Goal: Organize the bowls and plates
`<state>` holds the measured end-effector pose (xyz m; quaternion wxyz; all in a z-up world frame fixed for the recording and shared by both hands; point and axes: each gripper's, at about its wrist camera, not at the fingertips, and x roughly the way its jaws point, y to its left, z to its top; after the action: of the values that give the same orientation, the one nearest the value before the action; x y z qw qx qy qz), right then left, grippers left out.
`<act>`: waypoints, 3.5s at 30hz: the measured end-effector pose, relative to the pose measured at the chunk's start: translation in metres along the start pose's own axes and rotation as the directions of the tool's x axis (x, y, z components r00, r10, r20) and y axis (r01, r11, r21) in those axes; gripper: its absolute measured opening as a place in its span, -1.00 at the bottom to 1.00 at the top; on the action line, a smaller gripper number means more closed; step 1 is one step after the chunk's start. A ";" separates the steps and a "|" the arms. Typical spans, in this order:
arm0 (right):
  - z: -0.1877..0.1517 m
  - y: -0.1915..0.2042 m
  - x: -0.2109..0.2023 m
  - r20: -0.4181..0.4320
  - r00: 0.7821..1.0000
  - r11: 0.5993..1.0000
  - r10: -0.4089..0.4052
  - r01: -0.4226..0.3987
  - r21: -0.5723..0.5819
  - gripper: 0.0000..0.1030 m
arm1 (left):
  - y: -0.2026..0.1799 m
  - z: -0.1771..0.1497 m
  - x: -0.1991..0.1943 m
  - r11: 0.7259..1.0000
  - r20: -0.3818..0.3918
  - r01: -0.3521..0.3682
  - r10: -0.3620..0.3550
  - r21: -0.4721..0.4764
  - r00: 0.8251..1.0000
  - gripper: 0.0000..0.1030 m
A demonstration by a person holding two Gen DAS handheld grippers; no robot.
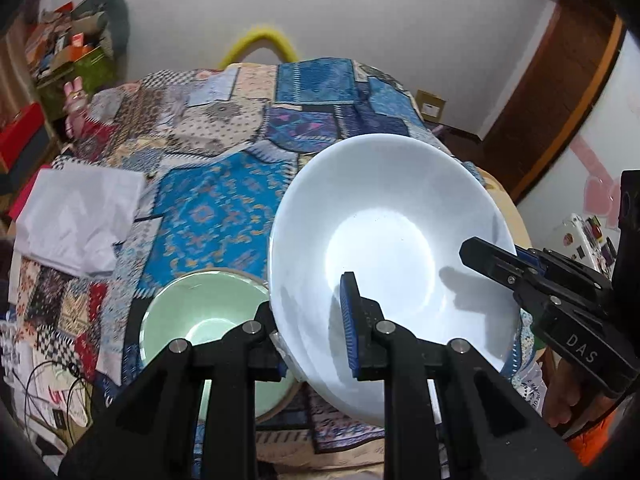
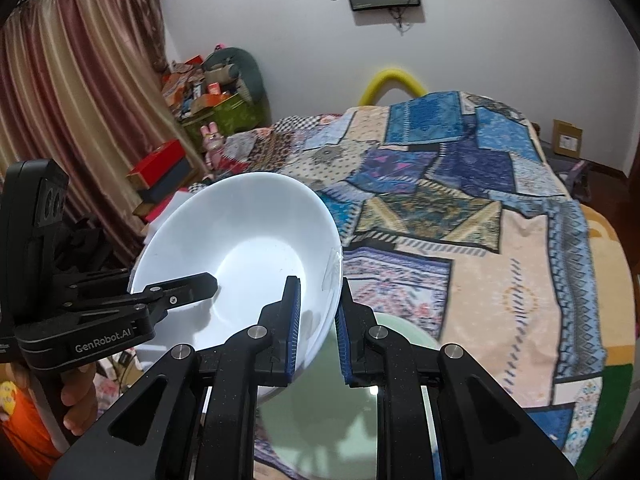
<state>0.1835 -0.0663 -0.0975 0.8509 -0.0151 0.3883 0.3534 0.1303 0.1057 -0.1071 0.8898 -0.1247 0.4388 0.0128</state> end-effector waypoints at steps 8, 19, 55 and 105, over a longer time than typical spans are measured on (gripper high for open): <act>-0.003 0.025 0.031 -0.044 0.997 0.998 0.059 -0.060 -0.014 -0.71 | 0.042 -0.011 -0.001 0.997 -0.011 -0.038 0.037 -0.060 0.999 -0.60; -0.021 0.045 0.071 -0.131 0.987 0.995 0.097 -0.099 -0.010 -0.71 | 0.087 -0.035 0.026 0.989 -0.088 -0.059 0.047 -0.133 0.995 -0.60; -0.054 0.047 0.123 -0.237 0.963 0.992 0.124 -0.121 0.028 -0.71 | 0.119 -0.054 0.066 0.972 -0.189 -0.146 0.110 -0.186 0.976 -0.60; -0.056 0.056 0.146 -0.297 0.951 0.993 0.089 -0.108 -0.050 -0.43 | 0.161 -0.089 0.079 0.954 -0.206 -0.058 -0.004 -0.294 0.978 -0.09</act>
<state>0.1783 0.0451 -0.2205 0.7641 -0.0758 0.4990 0.4017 0.0885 0.2344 -0.2547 0.8107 -0.2522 0.5226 0.0780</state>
